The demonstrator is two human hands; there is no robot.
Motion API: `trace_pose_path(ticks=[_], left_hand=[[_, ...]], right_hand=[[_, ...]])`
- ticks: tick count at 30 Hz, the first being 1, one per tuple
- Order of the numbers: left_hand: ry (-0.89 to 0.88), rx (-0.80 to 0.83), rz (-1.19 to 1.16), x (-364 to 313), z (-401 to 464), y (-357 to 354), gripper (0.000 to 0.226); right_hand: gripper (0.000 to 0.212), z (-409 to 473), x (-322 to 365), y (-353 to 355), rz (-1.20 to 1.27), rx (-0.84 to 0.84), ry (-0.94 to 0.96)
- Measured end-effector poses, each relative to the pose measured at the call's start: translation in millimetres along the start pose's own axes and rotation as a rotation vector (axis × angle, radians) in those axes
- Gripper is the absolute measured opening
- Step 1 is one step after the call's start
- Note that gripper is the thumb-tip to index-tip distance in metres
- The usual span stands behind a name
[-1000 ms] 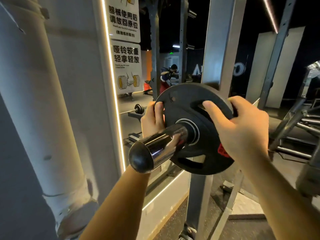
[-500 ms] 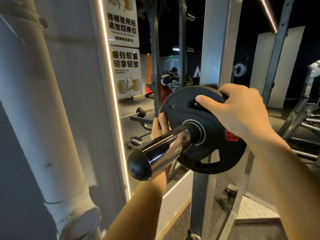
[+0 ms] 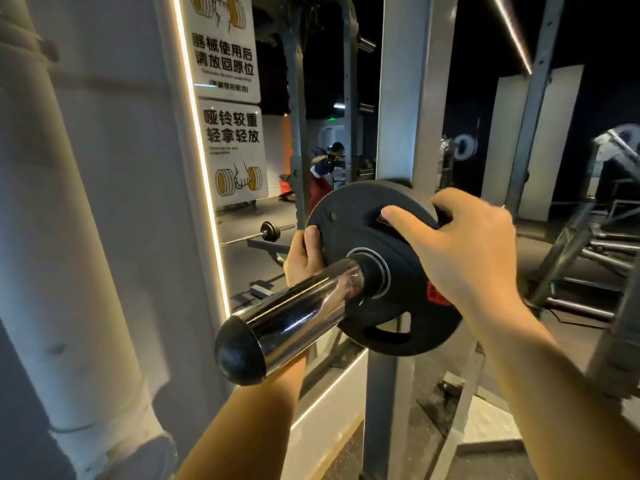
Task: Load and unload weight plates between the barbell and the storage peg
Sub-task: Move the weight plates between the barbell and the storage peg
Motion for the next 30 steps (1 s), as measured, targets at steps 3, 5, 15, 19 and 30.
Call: trace_pose_path(ticks=[3, 5, 15, 19, 30], left_hand=[[-0.098, 0.036, 0.088, -22.0, 7.2, 0.0, 0.037], [-0.131, 0.123, 0.149, -35.9, 12.9, -4.2, 0.034], [-0.021, 0.136, 0.309, -46.6, -0.3, -2.9, 0.022], [0.263, 0.096, 0.261, 3.9, -35.2, 13.3, 0.011], [0.217, 0.568, 0.651, 10.9, -179.5, 43.7, 0.019]], right_hand=[[0.048, -30.8, -22.7, -2.1, 0.188, -0.124, -0.067], [0.043, -45.8, -32.2, -8.3, 0.286, -0.176, -0.079], [0.039, -52.2, -42.2, -15.5, 0.345, -0.186, -0.093], [0.035, -51.7, -41.0, -17.3, 0.357, -0.154, -0.080], [0.024, -99.7, -63.9, -40.0, 0.440, 0.142, -0.309]])
Point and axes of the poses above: each hand's wrist, its own z-axis towards the middle knuckle, its own y-axis out of the back of the hand, x = y × z, the point moved 8 cm from there along z, towards the middle knuckle, and after that the axes turned 4 degrees about x, right-handed, at the moved point
